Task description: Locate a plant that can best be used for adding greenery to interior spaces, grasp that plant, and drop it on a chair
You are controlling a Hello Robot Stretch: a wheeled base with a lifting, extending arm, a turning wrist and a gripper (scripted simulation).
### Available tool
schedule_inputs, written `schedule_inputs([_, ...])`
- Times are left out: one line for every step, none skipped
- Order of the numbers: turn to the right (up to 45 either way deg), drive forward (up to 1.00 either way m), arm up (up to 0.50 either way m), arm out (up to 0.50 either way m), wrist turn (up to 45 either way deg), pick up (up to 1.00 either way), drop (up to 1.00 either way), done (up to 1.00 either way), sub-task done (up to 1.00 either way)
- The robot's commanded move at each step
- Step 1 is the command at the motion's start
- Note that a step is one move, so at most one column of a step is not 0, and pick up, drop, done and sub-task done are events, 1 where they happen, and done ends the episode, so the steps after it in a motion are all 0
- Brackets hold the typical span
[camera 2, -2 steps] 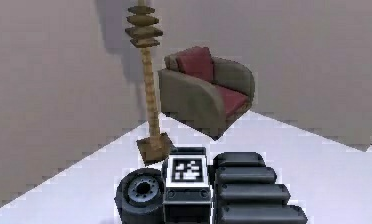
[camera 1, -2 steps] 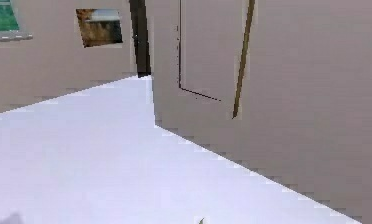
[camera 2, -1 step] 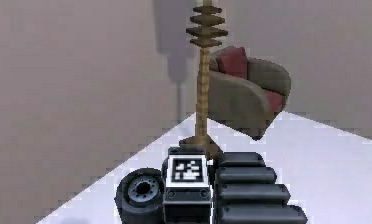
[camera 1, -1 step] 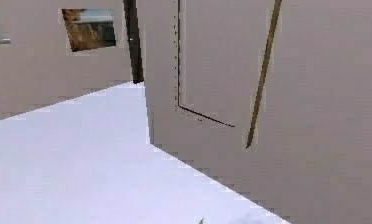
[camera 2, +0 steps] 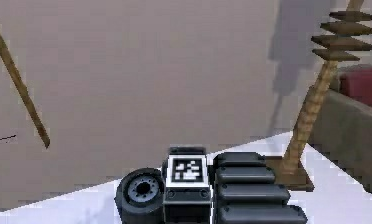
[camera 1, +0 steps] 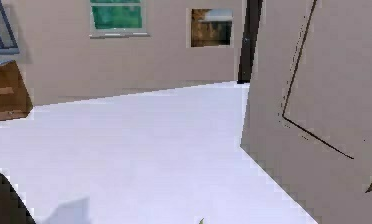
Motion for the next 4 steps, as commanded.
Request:
schedule_inputs([0.0,1.0,0.0,0.0,0.0,0.0,0.0,0.0,0.0])
schedule_inputs([0.0,0.95,0.0,0.0,0.0,0.0,0.0,0.0,0.0])
schedule_inputs([18.0,0.0,0.0,0.0,0.0,0.0,0.0,0.0,0.0])
schedule_inputs([0.0,0.45,0.0,0.0,0.0,0.0,0.0,0.0,0.0])
